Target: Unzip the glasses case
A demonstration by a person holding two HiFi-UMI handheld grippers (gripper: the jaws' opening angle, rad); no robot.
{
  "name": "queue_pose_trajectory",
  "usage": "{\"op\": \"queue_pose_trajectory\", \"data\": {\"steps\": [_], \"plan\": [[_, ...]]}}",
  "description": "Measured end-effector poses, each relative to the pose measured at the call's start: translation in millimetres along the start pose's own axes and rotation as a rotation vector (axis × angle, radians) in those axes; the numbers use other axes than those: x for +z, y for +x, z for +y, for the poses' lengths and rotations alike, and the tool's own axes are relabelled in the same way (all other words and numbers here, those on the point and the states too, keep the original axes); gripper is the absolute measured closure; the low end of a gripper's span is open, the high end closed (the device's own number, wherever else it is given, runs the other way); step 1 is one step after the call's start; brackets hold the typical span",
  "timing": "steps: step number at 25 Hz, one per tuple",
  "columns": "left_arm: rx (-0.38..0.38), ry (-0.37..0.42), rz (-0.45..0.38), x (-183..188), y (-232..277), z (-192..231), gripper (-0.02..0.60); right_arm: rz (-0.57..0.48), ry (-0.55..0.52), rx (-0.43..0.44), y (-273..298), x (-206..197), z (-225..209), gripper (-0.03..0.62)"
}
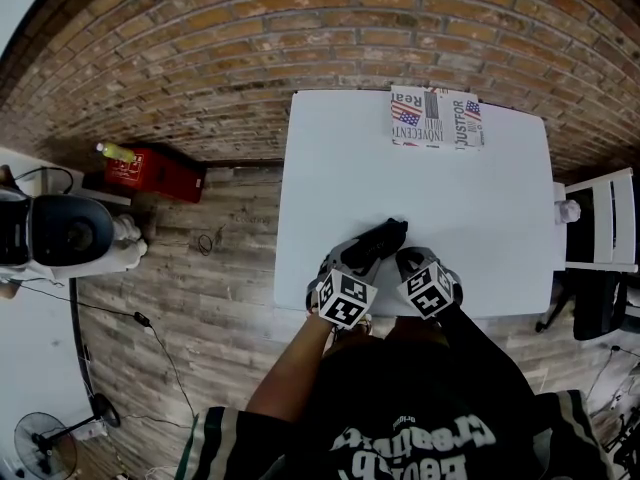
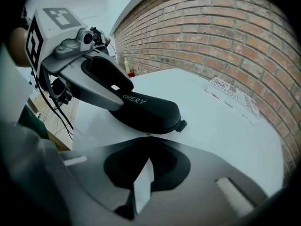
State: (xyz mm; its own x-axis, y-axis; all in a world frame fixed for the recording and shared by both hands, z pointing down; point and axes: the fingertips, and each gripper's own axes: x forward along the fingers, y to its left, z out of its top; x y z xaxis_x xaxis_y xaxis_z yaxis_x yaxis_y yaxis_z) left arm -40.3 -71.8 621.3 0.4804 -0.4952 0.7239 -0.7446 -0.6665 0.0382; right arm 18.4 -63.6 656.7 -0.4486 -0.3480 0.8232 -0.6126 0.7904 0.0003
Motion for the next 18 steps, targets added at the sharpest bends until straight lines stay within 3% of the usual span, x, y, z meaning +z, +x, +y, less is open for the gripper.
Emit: {"op": "queue_pose_trajectory", "data": {"steps": [18], "plan": [[-0.024,-0.015,0.020,-1,-1,1,0.371,0.010,-0.021,-0.016,0,-1,-27,0.580]]}}
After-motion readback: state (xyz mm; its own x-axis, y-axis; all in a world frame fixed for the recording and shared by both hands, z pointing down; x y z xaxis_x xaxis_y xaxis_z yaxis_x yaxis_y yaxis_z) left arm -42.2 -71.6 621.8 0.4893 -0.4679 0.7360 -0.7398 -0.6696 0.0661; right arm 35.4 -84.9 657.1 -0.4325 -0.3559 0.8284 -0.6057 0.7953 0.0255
